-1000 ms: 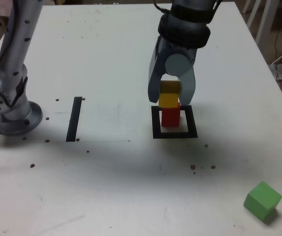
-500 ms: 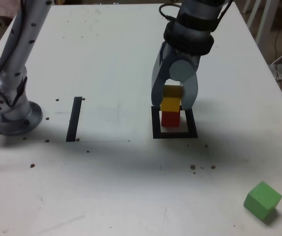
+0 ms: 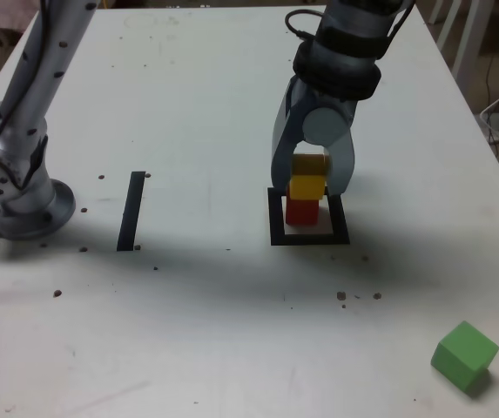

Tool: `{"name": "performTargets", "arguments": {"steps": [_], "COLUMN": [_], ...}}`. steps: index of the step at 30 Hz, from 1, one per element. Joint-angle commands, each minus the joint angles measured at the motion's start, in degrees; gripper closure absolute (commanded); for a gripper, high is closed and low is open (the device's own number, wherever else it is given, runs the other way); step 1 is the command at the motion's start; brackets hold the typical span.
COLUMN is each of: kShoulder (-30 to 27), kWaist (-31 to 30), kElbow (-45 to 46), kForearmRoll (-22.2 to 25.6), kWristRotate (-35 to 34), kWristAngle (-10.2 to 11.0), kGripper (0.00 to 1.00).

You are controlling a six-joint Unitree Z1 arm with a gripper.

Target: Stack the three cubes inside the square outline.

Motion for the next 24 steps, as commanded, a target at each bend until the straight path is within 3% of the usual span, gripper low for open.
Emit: {"name": "performTargets", "arguments": {"steps": [1, 6, 9, 16, 24], "kShoulder": [0.2, -0.8, -2.4, -6.0, -3.0], "kWaist": [0.1, 0.1, 0.0, -2.1, -6.8], "kElbow": [0.0, 0.4, 0.8, -0.7, -7.4], "kForearmRoll": [0.0, -0.2, -0.5, -0.8, 0.1], "kWristRotate": [0.2, 0.1, -0.6, -3.2, -3.3], "kWristAngle": [-0.1, 0.5, 2.0, 6.6, 6.9], "kGripper": [0.24, 0.07, 0.02, 0.01, 0.01]}}
